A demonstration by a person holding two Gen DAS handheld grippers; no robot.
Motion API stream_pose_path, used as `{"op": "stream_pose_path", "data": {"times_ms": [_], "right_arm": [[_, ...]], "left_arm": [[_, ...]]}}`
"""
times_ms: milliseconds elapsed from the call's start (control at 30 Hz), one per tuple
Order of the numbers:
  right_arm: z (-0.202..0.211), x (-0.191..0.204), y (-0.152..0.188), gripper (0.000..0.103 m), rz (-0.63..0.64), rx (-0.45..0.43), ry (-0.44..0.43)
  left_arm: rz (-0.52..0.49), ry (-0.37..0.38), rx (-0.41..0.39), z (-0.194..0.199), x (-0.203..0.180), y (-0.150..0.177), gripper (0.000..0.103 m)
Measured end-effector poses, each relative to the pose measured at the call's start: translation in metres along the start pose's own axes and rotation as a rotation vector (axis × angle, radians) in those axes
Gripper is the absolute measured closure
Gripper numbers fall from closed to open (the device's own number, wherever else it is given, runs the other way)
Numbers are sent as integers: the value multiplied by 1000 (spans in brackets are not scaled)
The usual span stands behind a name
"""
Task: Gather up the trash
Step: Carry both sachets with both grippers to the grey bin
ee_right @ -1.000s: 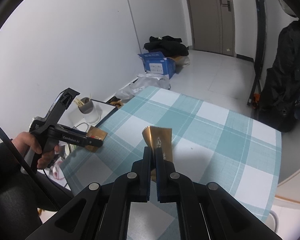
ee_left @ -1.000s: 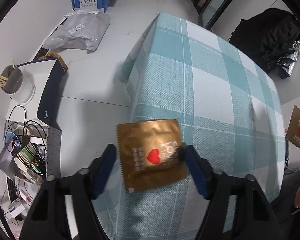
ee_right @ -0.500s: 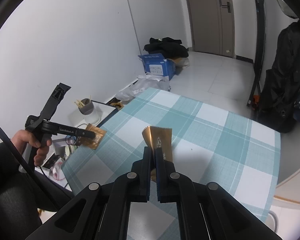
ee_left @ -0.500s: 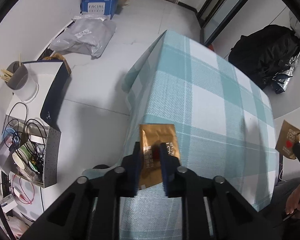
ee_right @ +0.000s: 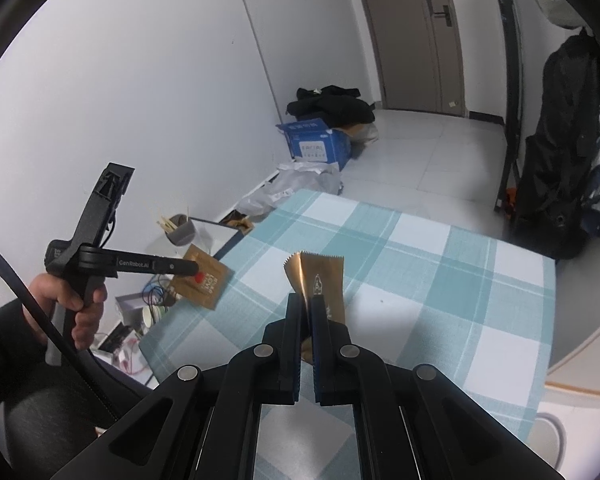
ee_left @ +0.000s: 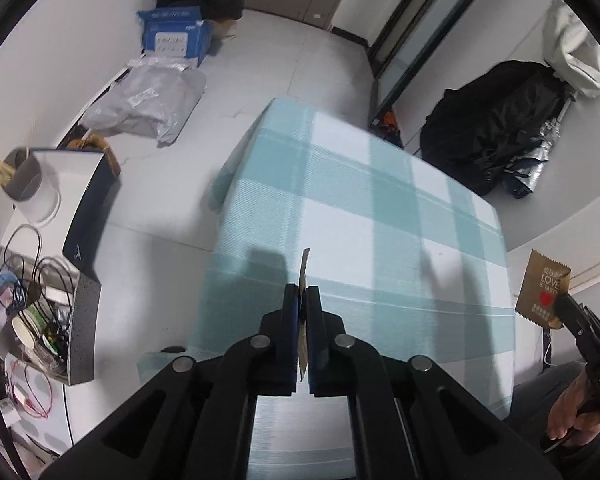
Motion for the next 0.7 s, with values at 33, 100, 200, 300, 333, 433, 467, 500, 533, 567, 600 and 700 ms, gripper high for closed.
{"op": "stream_pose_path", "data": {"times_ms": [33,100,200,300,333,433,467,500,533,567,600,700], "right_arm": [[5,-2,-2,100,-2,-9,3],[15,-7,-5,100,-10,-29,10],[35,-18,-12,100,-34,-65,27],[65,-36,-19,100,-54,-115,59],[78,-45,-21,100,-69,-134,71],[114,-71,-26,100,-87,-172,124],[131,-85,-26,100,-97,-188,151],[143,-94,-26,100,-106,-198,167],[159,-108,-25,100,-120,-213,193],[173,-119,-24,100,-132,-226,218],[185,-129,-22,100,-143,-235,235],[220,-162,-10,100,-190,-258,295]], "left_arm": [[-11,3,-5,2,-6,0,103],[-28,26,-10,7,-23,1,103],[-65,68,-31,17,-55,1,103],[-131,135,-55,30,-103,1,103],[-157,167,-63,34,-126,3,103],[-218,242,-58,38,-179,11,103],[-241,262,-54,38,-197,15,103],[-257,277,-50,39,-208,18,103],[-281,303,-43,37,-229,24,103],[-299,324,-33,35,-245,29,103],[-317,341,-22,32,-260,33,103],[-368,366,5,20,-298,47,103]]}}
Point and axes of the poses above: each gripper's, at about its wrist camera, not at the fingertips, and z roughly against the way its jaws point, x to its left, y to its underside, the point moved 9 cm from there along -z, roughly the way its jaws point, and after that the axes turned 11 degrees about z, right-handed, at the moved point
